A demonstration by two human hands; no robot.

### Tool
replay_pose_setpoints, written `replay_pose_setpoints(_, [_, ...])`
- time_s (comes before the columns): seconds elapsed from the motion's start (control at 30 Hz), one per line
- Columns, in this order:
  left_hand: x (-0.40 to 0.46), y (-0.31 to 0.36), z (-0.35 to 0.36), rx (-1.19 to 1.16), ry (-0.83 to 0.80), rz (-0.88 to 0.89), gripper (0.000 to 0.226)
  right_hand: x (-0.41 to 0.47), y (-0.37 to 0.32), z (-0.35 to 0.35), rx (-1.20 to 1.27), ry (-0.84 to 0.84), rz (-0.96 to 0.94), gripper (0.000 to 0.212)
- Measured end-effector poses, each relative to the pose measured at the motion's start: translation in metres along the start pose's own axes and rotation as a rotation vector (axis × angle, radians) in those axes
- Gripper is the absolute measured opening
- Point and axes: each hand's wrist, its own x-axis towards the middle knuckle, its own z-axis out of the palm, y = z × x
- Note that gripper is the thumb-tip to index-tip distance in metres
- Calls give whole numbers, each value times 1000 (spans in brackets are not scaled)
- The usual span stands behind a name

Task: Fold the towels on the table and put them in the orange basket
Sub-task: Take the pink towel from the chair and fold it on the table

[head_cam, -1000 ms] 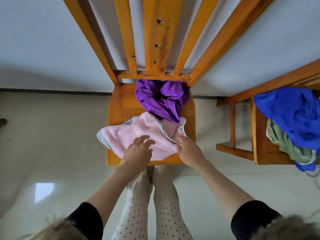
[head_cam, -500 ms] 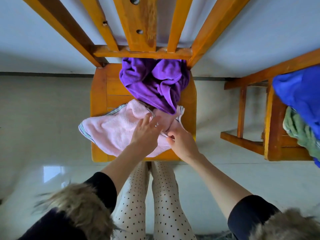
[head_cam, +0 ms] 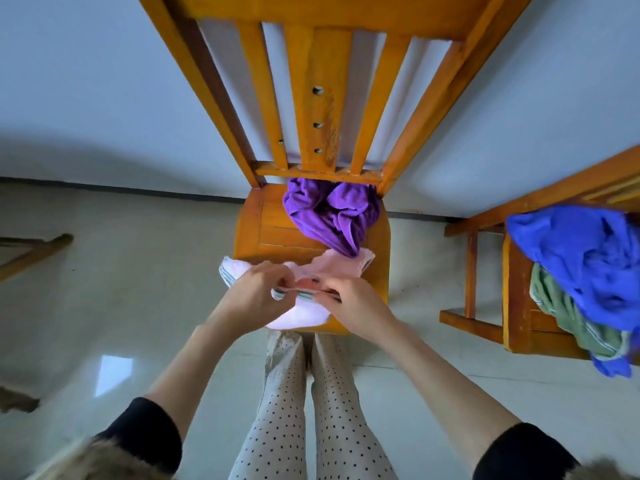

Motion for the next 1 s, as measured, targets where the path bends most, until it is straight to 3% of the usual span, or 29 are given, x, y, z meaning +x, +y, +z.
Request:
replay_pose_setpoints(0.1, [-20, 17, -40, -94, 115, -101, 4, -8, -30, -21, -61, 5, -54, 23])
replay_pose_setpoints(0.23, [-54, 37, -96, -162, 286, -111, 3, -17, -74, -51, -24, -27, -82, 23])
replay_pose_setpoints(0.47, [-128, 49, -176, -149, 621, -129, 28, -25, -182, -77, -183, -24, -310, 15])
replay_pose_setpoints(0.67, [-191, 48, -239, -85, 881, -139, 23, -19, -276, -51, -466, 294, -512, 20])
replay_pose_setpoints(1.0, [-377, -35, -341, 16, 1287, -258, 30, -6, -431, 42, -470, 543, -669, 23])
